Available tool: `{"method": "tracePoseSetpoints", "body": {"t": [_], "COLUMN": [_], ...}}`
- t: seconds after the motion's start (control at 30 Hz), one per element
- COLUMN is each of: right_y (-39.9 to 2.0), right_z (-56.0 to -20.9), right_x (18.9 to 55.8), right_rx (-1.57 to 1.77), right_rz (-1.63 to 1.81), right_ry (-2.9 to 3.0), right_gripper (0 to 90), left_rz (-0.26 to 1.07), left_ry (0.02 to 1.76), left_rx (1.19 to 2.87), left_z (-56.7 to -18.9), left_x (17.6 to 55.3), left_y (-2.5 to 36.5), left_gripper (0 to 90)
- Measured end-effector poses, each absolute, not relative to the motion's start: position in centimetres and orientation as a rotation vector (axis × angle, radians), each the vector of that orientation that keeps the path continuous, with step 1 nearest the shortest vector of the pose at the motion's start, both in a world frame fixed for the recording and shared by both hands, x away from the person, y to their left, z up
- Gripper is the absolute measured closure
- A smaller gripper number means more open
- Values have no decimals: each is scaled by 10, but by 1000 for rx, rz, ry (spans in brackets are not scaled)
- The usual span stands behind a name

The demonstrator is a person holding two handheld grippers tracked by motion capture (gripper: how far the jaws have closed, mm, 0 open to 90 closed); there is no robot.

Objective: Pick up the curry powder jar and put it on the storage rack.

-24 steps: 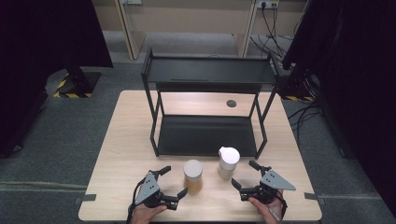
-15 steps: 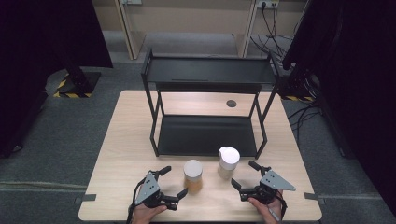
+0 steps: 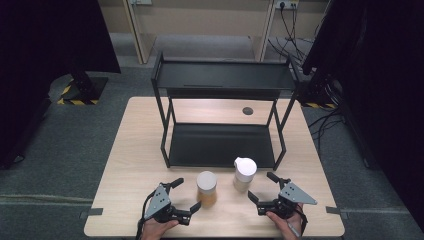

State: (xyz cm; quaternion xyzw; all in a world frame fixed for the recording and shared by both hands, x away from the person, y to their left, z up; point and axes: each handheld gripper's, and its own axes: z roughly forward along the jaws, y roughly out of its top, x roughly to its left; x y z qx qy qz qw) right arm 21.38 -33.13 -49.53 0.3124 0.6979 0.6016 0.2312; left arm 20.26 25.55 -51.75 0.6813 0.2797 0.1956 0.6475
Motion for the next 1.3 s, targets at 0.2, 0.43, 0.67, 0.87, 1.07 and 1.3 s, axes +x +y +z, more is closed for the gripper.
{"method": "tracePoseSetpoints", "body": {"t": [0.2,0.43,0.67,0.87,1.07,1.3], "right_y": [-331,-330,-331,-330,-331,-332], "right_z": [-497,-497,-497,-497,-498,-498], "right_x": [214,214,214,214,214,214], "right_rx": [861,860,861,856,859,864], "right_rz": [1657,1653,1656,1656,1660,1666], "right_ry": [1911,1911,1910,1911,1909,1909], "right_gripper": [4,4,4,4,4,4], "left_rz": [438,439,436,435,430,440], "left_ry": [628,609,611,601,602,609], "left_rx": [1559,1569,1582,1594,1600,1626], "left_z": [-515,-511,-507,-503,-501,-497], "left_x": [203,204,206,211,217,224], "left_y": [252,245,237,227,222,215], "left_gripper": [0,0,0,0,11,73]}}
